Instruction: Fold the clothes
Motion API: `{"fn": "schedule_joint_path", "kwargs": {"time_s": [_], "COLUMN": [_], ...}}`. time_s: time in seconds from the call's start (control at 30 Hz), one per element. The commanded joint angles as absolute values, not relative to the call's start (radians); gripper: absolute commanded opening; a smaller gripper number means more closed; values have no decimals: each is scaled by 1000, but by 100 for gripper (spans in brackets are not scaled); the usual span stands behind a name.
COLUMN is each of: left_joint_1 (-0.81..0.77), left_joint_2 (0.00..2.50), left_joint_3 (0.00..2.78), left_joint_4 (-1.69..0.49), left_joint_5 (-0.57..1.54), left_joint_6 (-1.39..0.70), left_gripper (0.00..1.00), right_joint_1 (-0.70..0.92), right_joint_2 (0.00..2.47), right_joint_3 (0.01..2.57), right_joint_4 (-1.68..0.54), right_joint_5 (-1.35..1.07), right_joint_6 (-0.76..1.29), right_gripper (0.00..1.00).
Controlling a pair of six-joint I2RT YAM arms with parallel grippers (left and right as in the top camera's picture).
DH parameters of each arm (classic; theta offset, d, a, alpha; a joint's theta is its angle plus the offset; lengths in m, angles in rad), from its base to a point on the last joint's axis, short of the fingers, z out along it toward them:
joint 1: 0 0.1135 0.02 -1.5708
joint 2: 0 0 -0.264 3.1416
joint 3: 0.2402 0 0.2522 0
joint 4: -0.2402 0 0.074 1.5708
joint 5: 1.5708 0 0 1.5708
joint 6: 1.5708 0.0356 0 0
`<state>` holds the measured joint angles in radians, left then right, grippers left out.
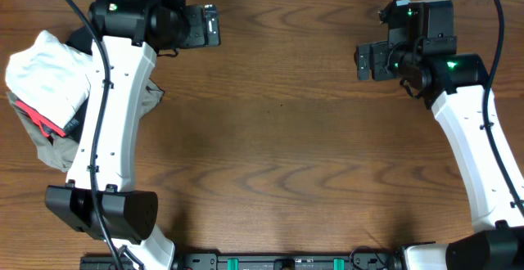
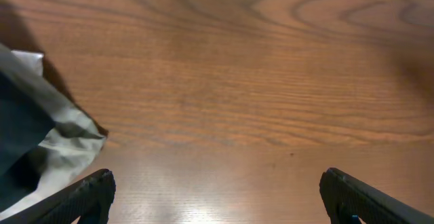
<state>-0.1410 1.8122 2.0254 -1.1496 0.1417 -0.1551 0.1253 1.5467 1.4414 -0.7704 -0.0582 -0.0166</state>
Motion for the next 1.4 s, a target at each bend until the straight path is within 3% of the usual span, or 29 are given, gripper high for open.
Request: {"fn": "schedule_joint_path", "kwargs": {"time_s": [0.0, 0.23, 0.43, 0.83, 1.0, 1.37], "left_joint_1": [-117, -116, -140, -142, -142, -142], "left_joint_2": [1810, 1751, 1613, 1042, 933, 967], "left_joint_3": [2019, 2011, 1930, 1223, 1028, 969], "left_joint_4": [-1189, -1259, -1211, -896, -810, -931], "left_joint_5": [116, 116, 115, 94, 89, 89], "left_joint_6": [-139, -139, -129, -128, -128, -128], "left_gripper": [98, 98, 98, 98, 98, 98], "right_joint_1": [115, 115, 119, 119, 119, 119], "right_joint_2": [1489, 1340, 1087, 575, 538, 544], "right_joint_3": [1444, 1433, 1218, 772, 722, 721], "right_joint_4": [-798, -910, -836, -804, -826, -1000], "right_joint_5": [-49, 17, 34, 34, 33, 33], "right_joint_6": [-37, 1, 23, 101, 101, 100], "right_gripper": [99, 99, 99, 99, 99, 99]}}
